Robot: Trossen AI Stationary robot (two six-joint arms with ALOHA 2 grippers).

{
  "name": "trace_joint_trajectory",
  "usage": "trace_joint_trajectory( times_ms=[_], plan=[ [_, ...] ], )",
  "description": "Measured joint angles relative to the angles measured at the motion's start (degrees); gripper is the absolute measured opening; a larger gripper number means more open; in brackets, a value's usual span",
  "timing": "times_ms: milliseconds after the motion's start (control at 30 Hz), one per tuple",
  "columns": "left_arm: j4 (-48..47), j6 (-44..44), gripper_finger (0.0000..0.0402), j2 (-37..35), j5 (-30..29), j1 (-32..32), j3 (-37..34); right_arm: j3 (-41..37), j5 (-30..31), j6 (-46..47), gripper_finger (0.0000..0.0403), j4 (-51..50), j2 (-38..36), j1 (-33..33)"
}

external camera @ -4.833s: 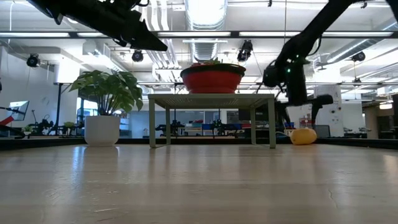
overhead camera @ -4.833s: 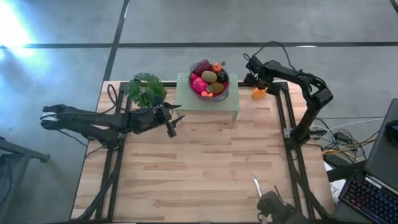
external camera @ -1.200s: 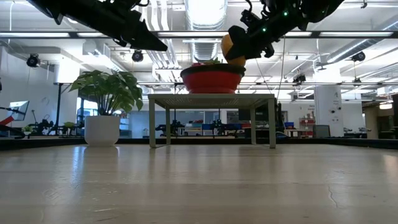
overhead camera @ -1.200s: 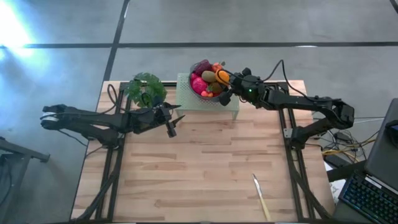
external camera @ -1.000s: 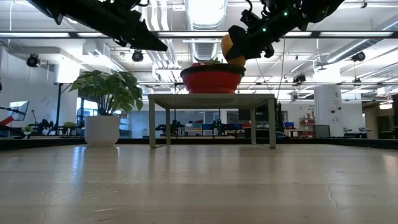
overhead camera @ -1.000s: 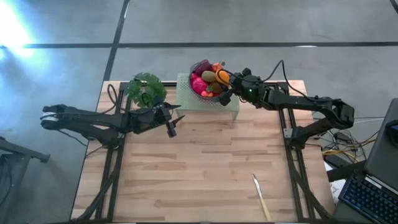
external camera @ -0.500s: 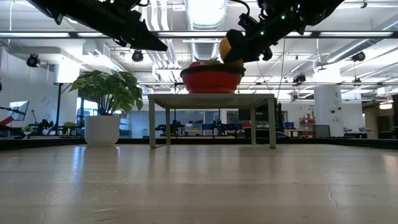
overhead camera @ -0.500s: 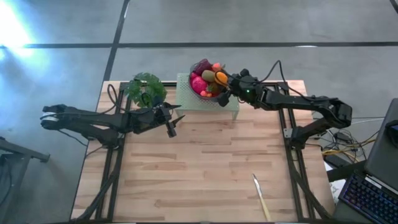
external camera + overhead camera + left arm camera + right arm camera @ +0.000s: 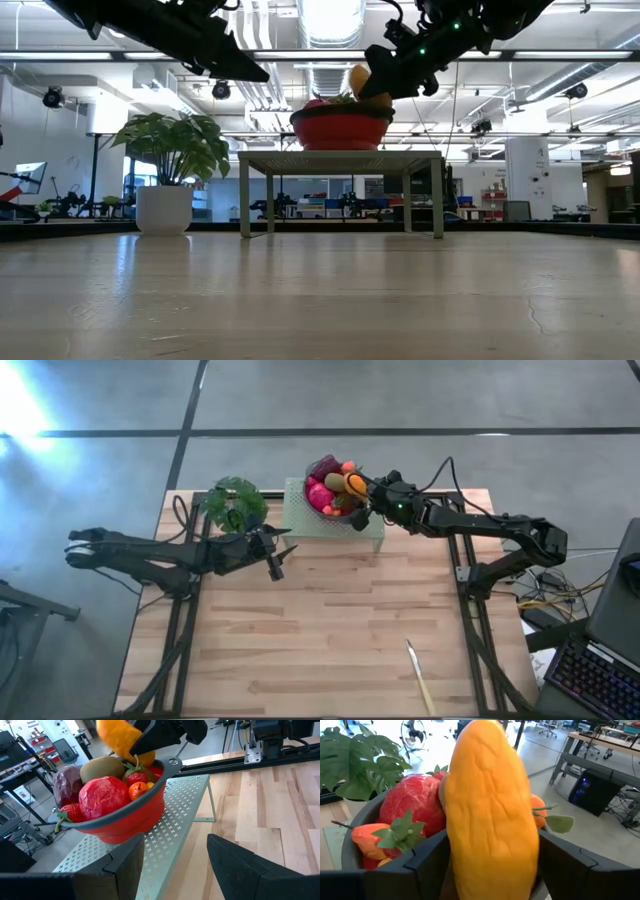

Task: Pick & Place Fruit
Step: Put the mango into the red bowl on the shelf, then put the yellow table knife on the shelf

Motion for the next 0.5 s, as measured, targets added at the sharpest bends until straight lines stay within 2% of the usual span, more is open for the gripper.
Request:
trace_joint_trajectory(
  times_ms=[500],
  plan=[
    [0.0, 0.0, 0.0222, 0.0, 0.0, 0.0, 0.0, 1.3, -0.3, -0.4, 0.032, 0.0, -0.1, 0.0]
  ],
)
